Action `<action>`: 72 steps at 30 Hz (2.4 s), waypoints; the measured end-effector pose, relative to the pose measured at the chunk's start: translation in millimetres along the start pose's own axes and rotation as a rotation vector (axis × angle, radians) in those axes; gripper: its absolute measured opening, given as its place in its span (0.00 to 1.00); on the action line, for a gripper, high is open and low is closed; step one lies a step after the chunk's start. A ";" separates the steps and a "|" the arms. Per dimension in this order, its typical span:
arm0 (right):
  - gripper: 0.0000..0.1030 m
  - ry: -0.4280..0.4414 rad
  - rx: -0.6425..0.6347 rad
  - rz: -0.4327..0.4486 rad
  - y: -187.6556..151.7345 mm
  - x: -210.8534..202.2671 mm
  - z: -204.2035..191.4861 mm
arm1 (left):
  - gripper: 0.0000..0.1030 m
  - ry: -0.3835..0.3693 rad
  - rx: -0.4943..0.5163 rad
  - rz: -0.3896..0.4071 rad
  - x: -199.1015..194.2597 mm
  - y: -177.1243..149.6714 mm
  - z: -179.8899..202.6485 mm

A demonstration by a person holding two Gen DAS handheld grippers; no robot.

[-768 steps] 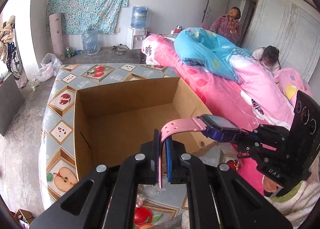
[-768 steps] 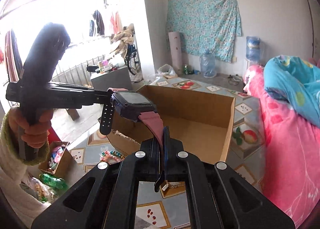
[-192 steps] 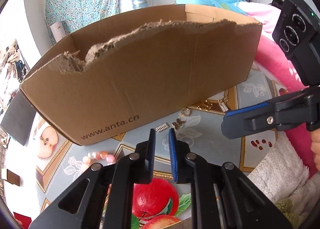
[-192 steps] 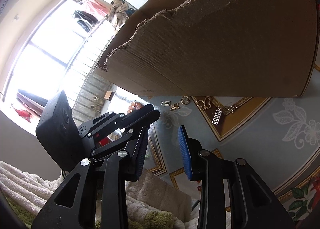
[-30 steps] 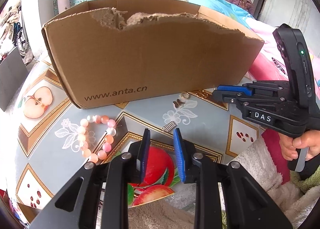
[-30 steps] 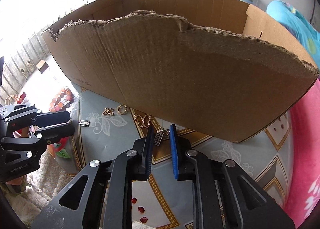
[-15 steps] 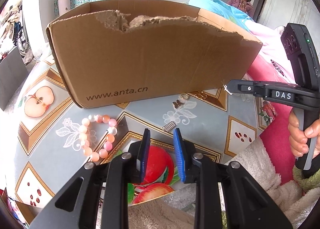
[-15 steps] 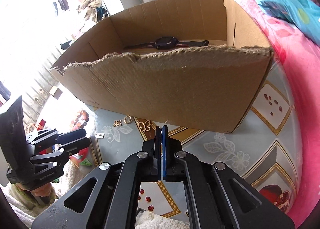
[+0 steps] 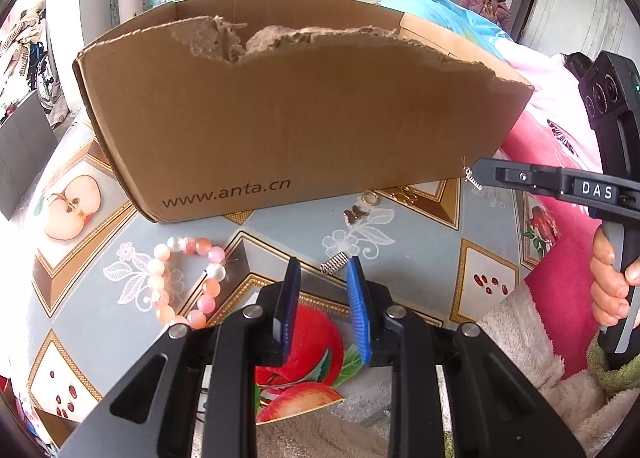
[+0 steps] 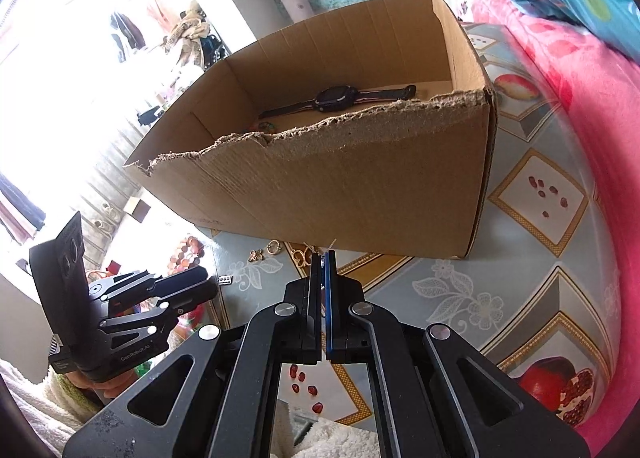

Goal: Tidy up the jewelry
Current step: 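Carry the gold charm with the right tool over the box, then open the right tool to release the charm into the box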

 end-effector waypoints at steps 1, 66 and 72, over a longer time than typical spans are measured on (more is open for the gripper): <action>0.00 0.002 0.000 -0.001 1.8 -0.6 0.0 | 0.22 -0.007 -0.001 0.002 1.0 1.4 0.5; 0.00 0.229 -0.100 0.231 83.4 -69.6 -38.8 | 0.04 -0.171 0.046 0.223 -93.5 97.2 30.2; 0.00 0.182 -0.083 0.135 109.4 -32.3 -27.2 | 0.04 -0.112 -0.028 0.084 -38.3 138.5 7.0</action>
Point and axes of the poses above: each gripper's, at about its wrist camera, not at the fingertips, and x roughly the way its jaws point, z to its right, y to its top, the point moved 5 cm from there along x, roughly the way its jaws point, and after that the axes turned 1 degree about z, right-handed, at the moved point
